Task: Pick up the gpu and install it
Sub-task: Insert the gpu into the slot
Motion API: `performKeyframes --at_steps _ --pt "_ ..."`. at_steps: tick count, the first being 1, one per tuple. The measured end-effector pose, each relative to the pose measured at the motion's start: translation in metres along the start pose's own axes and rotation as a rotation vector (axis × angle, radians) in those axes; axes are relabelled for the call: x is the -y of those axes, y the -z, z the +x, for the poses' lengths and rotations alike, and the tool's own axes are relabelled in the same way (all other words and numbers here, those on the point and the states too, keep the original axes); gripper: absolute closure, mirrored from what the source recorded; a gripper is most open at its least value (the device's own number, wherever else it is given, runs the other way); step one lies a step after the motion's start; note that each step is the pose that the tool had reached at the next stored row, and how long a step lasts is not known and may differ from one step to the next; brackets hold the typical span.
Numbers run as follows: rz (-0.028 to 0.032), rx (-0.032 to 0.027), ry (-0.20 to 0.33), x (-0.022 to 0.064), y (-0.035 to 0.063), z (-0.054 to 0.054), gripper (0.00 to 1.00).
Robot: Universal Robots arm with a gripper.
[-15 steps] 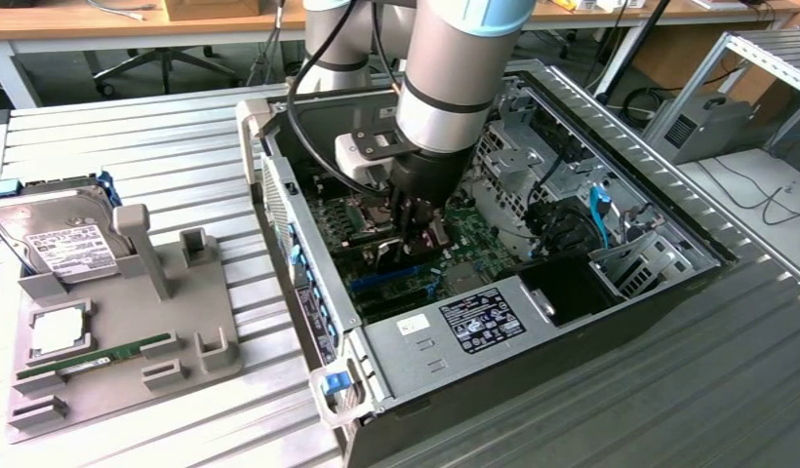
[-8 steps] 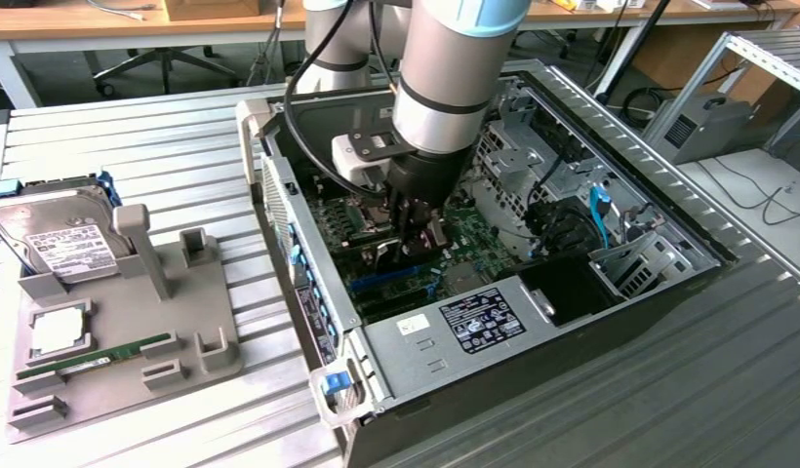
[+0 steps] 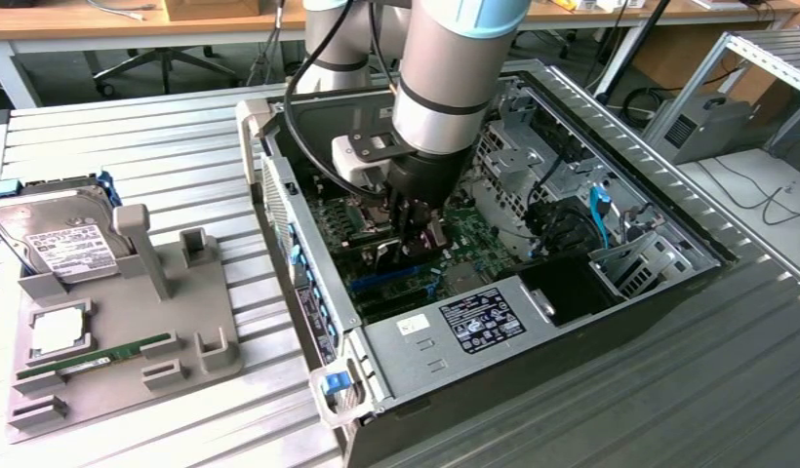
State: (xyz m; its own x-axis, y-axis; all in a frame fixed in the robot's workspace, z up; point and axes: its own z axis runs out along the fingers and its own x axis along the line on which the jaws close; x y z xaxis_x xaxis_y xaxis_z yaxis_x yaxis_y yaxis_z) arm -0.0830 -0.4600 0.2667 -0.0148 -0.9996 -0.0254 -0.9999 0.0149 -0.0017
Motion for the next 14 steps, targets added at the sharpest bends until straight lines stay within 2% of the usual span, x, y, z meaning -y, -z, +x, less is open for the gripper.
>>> performKeyframes --at_steps 14 --pt "0.0001 0.0001 0.0 0.0 -0.005 0.0001 0.73"
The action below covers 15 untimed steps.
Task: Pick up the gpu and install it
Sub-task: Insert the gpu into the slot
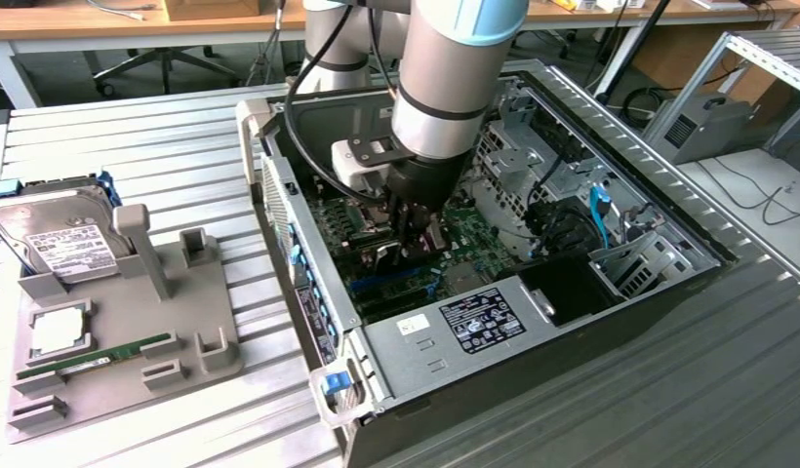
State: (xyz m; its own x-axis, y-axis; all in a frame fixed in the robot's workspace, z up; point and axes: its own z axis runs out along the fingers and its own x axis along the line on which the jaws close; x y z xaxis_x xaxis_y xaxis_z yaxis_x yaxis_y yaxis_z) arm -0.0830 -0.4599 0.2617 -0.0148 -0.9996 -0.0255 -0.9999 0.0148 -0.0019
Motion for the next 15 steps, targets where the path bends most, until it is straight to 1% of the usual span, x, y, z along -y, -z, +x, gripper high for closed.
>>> performKeyframes --at_steps 15 --pt "0.0 -0.0002 0.0 -0.0001 -0.0026 -0.0001 0.73"
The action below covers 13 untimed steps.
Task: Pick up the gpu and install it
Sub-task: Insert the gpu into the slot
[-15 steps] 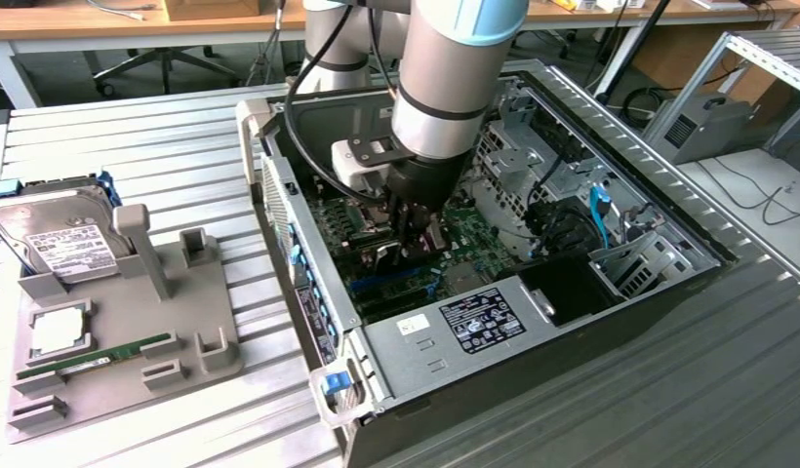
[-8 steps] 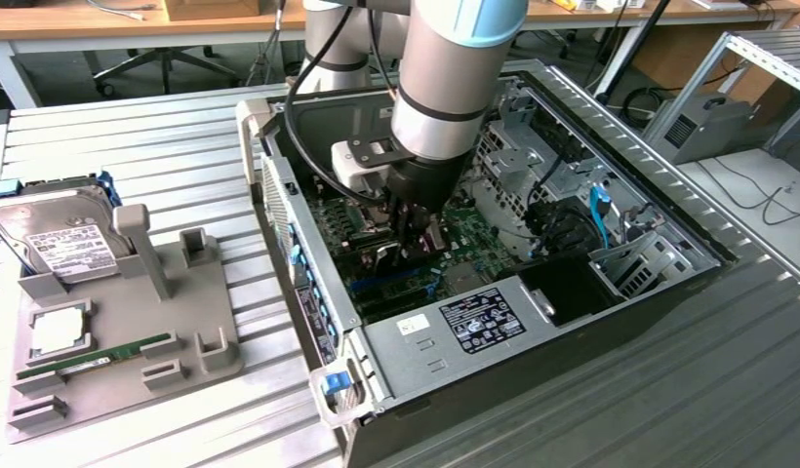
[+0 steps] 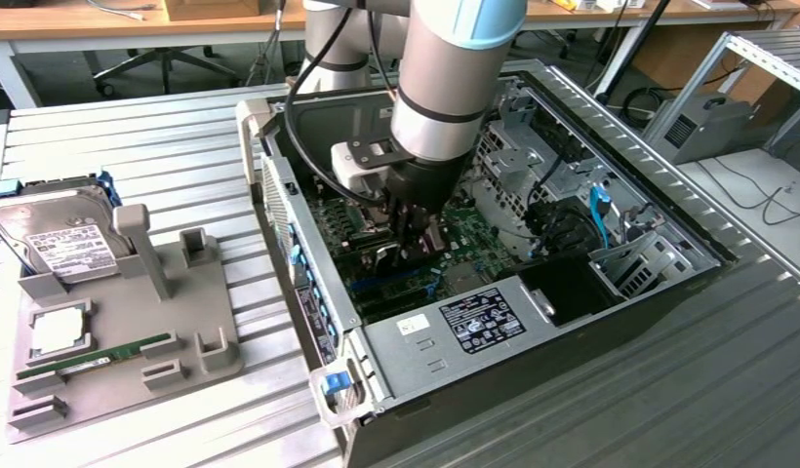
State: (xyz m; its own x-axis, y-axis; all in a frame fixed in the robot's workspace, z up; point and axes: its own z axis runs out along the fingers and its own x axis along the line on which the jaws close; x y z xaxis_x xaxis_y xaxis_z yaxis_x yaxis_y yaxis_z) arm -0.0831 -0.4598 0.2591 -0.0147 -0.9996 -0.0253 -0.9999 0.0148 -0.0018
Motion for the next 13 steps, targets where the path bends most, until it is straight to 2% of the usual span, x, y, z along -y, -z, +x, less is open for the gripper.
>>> performKeyframes --at_steps 13 --pt "0.0 0.0001 0.0 0.0 -0.0011 0.0 0.73"
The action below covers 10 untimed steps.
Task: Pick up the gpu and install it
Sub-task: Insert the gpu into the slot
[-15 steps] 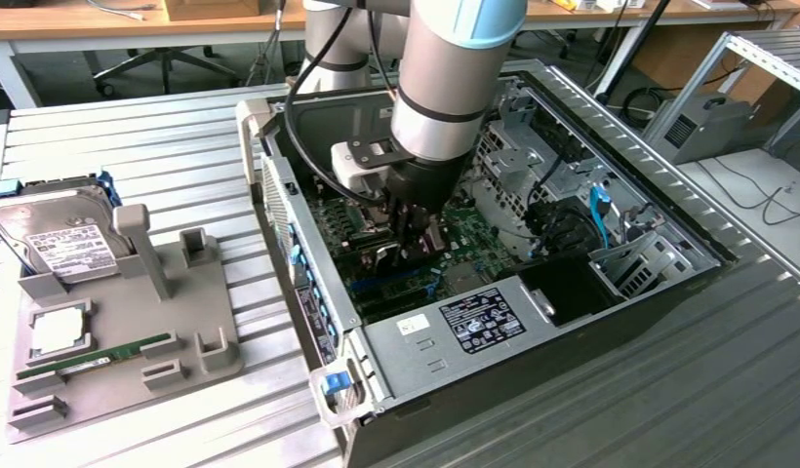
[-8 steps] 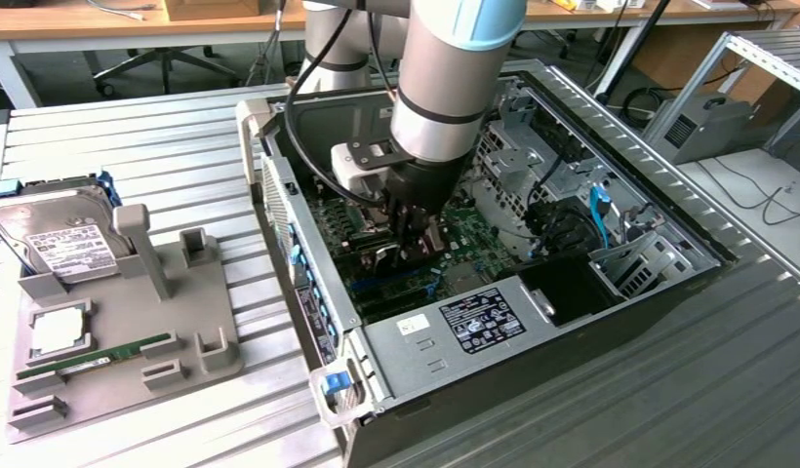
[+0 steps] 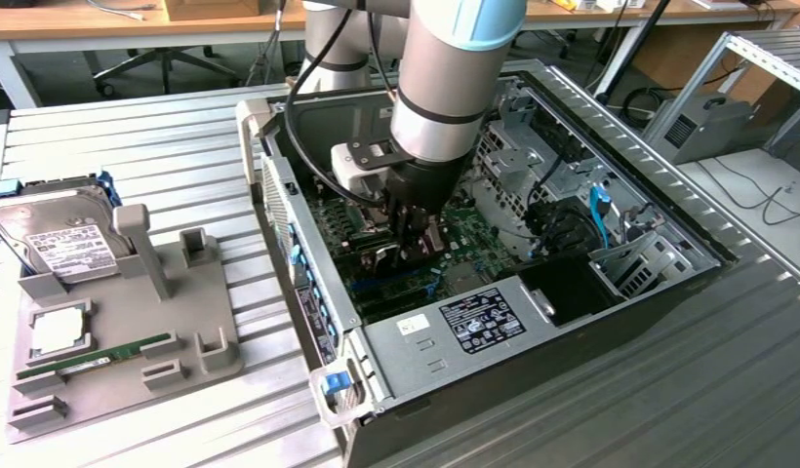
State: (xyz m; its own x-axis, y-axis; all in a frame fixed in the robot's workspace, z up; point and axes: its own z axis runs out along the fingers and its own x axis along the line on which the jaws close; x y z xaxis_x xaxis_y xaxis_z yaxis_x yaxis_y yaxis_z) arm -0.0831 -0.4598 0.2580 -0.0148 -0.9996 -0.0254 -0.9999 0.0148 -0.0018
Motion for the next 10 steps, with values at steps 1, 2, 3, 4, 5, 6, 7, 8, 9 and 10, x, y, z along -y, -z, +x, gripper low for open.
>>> performKeyframes --at_steps 1,2,3,4,5,6,7,8,9,10 --pt "0.0 0.0 0.0 0.0 0.0 0.0 0.73" --pt "0.0 0.0 0.0 0.0 0.0 0.0 0.73" --pt "0.0 0.0 0.0 0.0 0.0 0.0 0.73" --pt "0.0 0.0 0.0 0.0 0.0 0.0 0.73" --pt "0.0 0.0 0.0 0.0 0.0 0.0 0.73" --pt "0.0001 0.0002 0.0 0.0 0.0 0.0 0.73" --pt "0.0 0.0009 0.0 0.0 0.0004 0.0 0.73" --pt "0.0001 0.0016 0.0 0.0 0.0013 -0.0001 0.73" --pt "0.0001 0.0018 0.0 0.0 0.0012 -0.0001 0.73" --pt "0.0001 0.0018 0.0 0.0 0.0012 -0.0001 0.73"
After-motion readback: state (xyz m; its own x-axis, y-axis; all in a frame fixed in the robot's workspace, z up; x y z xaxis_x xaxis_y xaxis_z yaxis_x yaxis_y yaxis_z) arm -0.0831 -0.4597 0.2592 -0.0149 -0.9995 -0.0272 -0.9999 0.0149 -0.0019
